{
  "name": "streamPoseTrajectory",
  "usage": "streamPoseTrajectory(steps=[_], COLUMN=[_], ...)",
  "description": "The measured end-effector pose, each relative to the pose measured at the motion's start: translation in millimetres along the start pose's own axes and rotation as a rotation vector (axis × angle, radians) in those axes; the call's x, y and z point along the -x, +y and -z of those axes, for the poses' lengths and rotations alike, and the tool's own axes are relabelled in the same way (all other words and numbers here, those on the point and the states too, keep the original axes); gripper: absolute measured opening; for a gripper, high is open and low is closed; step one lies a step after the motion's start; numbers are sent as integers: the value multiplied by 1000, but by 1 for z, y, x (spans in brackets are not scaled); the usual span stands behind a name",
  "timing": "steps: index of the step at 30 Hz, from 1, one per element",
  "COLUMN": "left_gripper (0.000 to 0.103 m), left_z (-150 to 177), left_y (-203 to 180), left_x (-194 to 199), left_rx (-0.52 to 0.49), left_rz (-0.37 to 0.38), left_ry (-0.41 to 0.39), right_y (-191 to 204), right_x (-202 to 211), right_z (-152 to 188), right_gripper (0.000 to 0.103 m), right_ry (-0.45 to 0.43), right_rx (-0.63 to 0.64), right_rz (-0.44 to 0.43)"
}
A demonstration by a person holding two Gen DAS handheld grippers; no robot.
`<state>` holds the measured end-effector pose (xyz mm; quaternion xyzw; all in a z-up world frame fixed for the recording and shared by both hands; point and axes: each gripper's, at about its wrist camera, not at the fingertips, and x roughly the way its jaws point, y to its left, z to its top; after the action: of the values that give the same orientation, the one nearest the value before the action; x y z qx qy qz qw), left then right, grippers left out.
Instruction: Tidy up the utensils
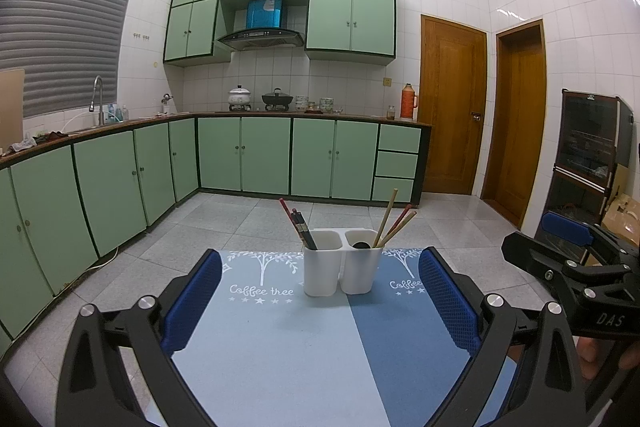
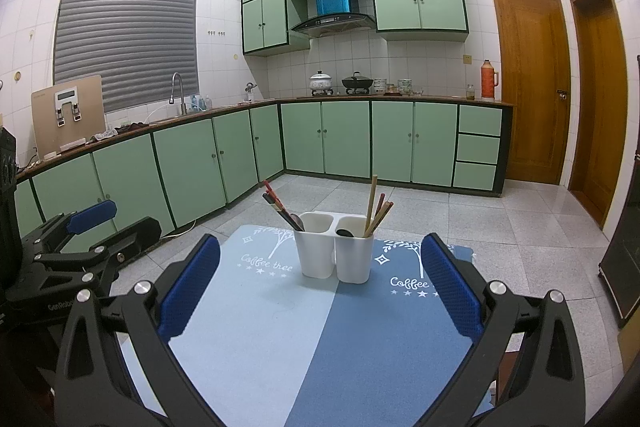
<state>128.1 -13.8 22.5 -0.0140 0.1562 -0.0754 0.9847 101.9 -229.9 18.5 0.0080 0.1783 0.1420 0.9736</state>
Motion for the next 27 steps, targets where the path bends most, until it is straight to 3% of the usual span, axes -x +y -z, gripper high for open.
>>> streamPoseTrajectory(steps=[27], left_gripper=[97], left_z=[2], left_y=[4], left_x=[-2], left_rx=[4], left_rz=[-3], left_ry=[5], right_y=[-2], right_x=[-1], right_z=[2], right_gripper=[97], right_ry=[4], right_rx=[1], right_rz=[1])
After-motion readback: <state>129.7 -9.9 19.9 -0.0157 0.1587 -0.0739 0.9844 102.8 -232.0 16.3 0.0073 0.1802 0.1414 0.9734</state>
